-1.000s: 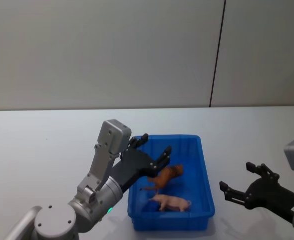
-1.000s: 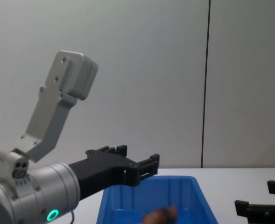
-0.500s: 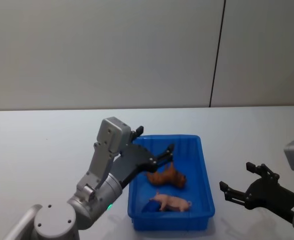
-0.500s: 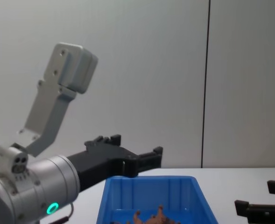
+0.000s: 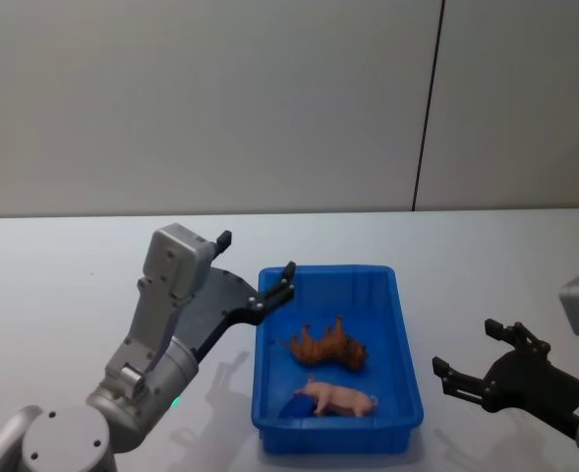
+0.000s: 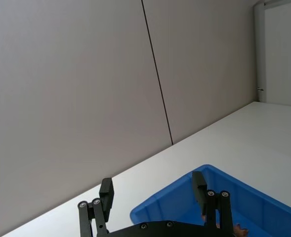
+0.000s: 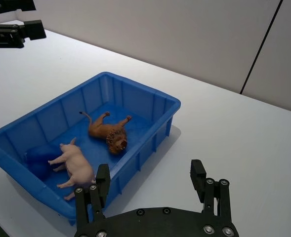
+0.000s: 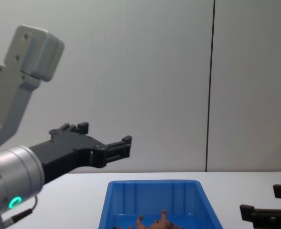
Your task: Pick up the two dolls from the table and place them into the box.
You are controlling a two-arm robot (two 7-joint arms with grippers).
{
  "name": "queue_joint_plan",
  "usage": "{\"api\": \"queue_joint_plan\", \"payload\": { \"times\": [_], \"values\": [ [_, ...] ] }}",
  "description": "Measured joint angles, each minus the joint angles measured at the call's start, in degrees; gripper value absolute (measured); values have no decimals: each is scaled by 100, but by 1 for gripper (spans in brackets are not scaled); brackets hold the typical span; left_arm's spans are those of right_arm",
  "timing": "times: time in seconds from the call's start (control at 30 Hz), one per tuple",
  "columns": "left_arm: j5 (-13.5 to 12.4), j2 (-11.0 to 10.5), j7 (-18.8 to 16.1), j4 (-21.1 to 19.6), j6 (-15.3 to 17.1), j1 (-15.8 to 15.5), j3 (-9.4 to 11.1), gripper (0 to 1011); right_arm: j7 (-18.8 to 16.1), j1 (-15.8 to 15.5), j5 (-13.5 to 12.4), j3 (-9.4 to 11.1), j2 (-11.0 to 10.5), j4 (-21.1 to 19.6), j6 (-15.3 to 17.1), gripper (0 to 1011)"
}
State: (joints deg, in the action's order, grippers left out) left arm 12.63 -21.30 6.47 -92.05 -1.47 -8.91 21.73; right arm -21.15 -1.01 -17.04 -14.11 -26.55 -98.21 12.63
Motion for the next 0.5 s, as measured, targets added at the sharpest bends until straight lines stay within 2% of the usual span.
{"api": "queue_joint_plan", "payload": {
  "times": [0.5],
  "values": [
    [-42,-197,-240,-247,-9,164,-112,1001,0,0,0,0,0,0,0,1001]
  ]
}}
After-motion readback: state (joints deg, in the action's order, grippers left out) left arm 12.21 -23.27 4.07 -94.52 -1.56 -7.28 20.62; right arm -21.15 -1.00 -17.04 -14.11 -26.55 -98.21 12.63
